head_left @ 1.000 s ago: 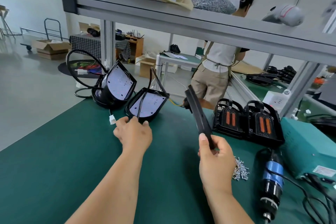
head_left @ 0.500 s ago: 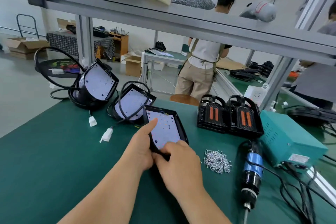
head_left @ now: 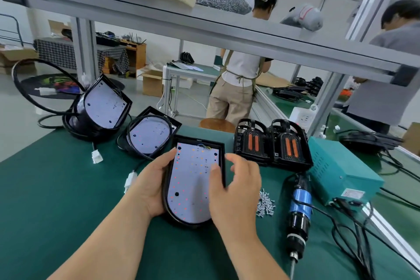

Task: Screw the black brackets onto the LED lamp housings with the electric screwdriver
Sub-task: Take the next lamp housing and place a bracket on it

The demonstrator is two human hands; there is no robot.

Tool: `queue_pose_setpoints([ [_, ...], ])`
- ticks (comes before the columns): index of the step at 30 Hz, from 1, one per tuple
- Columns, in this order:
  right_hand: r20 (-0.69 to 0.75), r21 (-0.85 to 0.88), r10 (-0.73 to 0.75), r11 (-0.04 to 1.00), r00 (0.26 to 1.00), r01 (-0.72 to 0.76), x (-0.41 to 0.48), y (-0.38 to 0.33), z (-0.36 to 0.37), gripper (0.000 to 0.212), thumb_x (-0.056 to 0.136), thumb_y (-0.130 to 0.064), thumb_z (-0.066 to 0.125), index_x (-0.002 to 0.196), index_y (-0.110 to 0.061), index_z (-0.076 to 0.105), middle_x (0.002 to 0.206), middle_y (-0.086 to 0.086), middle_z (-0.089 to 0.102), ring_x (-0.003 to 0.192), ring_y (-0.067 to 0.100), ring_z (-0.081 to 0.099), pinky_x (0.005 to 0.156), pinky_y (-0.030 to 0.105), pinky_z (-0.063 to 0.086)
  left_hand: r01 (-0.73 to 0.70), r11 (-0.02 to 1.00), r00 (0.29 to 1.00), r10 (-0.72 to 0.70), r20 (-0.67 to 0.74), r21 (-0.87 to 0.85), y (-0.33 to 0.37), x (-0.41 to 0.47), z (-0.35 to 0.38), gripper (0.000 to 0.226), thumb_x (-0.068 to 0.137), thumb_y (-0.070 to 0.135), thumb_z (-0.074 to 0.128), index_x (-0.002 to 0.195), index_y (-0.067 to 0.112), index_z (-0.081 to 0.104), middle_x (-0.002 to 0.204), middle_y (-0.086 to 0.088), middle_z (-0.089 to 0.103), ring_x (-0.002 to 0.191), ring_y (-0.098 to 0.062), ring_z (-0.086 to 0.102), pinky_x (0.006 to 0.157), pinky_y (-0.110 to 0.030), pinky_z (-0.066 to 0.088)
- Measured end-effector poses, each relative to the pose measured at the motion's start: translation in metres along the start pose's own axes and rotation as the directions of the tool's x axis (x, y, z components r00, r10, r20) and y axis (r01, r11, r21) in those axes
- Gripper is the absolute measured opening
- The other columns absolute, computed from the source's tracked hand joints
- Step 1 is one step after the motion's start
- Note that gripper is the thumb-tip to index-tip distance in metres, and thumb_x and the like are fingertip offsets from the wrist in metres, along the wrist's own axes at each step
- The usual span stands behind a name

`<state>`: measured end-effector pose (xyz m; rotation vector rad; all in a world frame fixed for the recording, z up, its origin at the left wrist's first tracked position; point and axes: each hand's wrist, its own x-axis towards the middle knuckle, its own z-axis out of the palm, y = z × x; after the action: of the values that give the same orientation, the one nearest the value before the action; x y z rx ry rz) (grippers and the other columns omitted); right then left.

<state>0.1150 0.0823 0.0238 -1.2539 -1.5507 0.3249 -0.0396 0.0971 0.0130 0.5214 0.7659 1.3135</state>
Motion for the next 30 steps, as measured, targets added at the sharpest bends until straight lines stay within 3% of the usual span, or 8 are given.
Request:
queue_pose_setpoints([
  [4, 0.192, 0.112, 0.272, 0.948, 0.943, -0.297, 0.003, 0.013, 0.013, 0.036, 0.100, -0.027, 0.052, 0.136, -0.023, 0.054, 0.122, -0.009, 0.055, 0.118, 0.013, 0.051, 0.095, 0.016, 0.034, -0.071, 0.997, 0.997, 0.071, 0.043, -0.002, 0.000, -0.005, 0.007, 0.043, 0.077, 0.039, 0.061, 0.105, 0.011, 0.079, 0.117, -0.015, 0.072, 0.099, -0.031, 0.073, 0.075, -0.038, 0.061],
  [7, 0.197, 0.292, 0.264, 0.904, 0.944, -0.313, 0.001, 0.012, 0.019, 0.029, 0.103, -0.018, 0.046, 0.124, -0.035, 0.059, 0.096, -0.040, 0.057, 0.100, -0.011, 0.057, 0.078, -0.004, 0.033, -0.086, 0.996, 0.996, 0.087, 0.014, -0.028, 0.003, -0.006, 0.003, 0.047, 0.075, 0.044, 0.063, 0.103, 0.010, 0.079, 0.113, -0.016, 0.073, 0.095, -0.034, 0.073, 0.075, -0.041, 0.059],
  [11, 0.212, 0.396, 0.234, 0.867, 0.949, -0.303, 0.000, 0.003, 0.015, 0.042, 0.105, -0.013, 0.043, 0.096, -0.049, 0.061, 0.087, -0.054, 0.057, 0.091, -0.029, 0.053, 0.076, -0.005, 0.036, -0.068, 0.994, 0.988, 0.056, -0.141, -0.088, 0.006, -0.004, -0.003, 0.064, 0.094, 0.060, 0.043, 0.112, 0.007, 0.075, 0.117, -0.019, 0.071, 0.096, -0.036, 0.072, 0.083, -0.045, 0.050],
  [13, 0.244, 0.463, 0.246, 0.820, 0.938, -0.336, -0.001, 0.002, 0.013, 0.043, 0.105, -0.012, 0.044, 0.090, -0.048, 0.061, 0.087, -0.048, 0.062, 0.089, -0.024, 0.058, 0.074, -0.002, 0.041, -0.085, 0.992, 0.973, 0.061, -0.222, -0.099, 0.008, -0.003, 0.000, 0.055, 0.099, 0.049, 0.044, 0.121, 0.005, 0.069, 0.122, -0.018, 0.069, 0.098, -0.034, 0.071, 0.084, -0.046, 0.054],
  [15, 0.280, 0.515, 0.234, 0.782, 0.931, -0.352, -0.002, 0.004, 0.013, 0.043, 0.105, -0.010, 0.043, 0.090, -0.043, 0.067, 0.089, -0.037, 0.069, 0.086, -0.019, 0.063, 0.071, 0.002, 0.045, -0.093, 0.993, 0.958, 0.068, -0.279, -0.075, 0.010, -0.004, 0.003, 0.036, 0.101, 0.028, 0.048, 0.116, 0.003, 0.068, 0.107, -0.016, 0.073, 0.085, -0.030, 0.071, 0.066, -0.041, 0.061],
  [17, 0.302, 0.547, 0.215, 0.759, 0.929, -0.354, -0.003, 0.004, 0.013, 0.044, 0.105, -0.007, 0.042, 0.094, -0.039, 0.070, 0.094, -0.030, 0.072, 0.089, -0.015, 0.065, 0.071, 0.003, 0.046, -0.080, 0.996, 0.943, 0.067, -0.327, -0.027, 0.011, -0.003, 0.003, 0.028, 0.100, 0.016, 0.048, 0.092, 0.002, 0.071, 0.078, -0.013, 0.073, 0.058, -0.026, 0.069, 0.044, -0.032, 0.055],
  [19, 0.321, 0.577, 0.201, 0.733, 0.926, -0.359, -0.004, 0.002, 0.014, 0.044, 0.106, -0.007, 0.041, 0.098, -0.038, 0.071, 0.098, -0.025, 0.074, 0.093, -0.011, 0.067, 0.074, 0.005, 0.047, -0.086, 0.996, 0.939, 0.080, -0.334, -0.001, 0.010, -0.004, 0.000, 0.051, 0.101, 0.016, 0.047, 0.060, 0.004, 0.074, 0.059, -0.011, 0.070, 0.042, -0.023, 0.065, 0.035, -0.029, 0.050],
  [30, 0.308, 0.641, 0.204, 0.677, 0.929, -0.362, -0.006, 0.004, 0.012, 0.042, 0.106, -0.008, 0.041, 0.101, -0.039, 0.069, 0.100, -0.027, 0.073, 0.097, -0.011, 0.066, 0.076, 0.006, 0.048, -0.070, 0.979, 0.979, 0.104, -0.174, 0.190, 0.006, -0.015, 0.012, 0.070, 0.102, 0.013, 0.038, 0.037, 0.012, 0.064, 0.044, -0.003, 0.060, 0.033, -0.017, 0.056, 0.035, -0.017, 0.044],
])
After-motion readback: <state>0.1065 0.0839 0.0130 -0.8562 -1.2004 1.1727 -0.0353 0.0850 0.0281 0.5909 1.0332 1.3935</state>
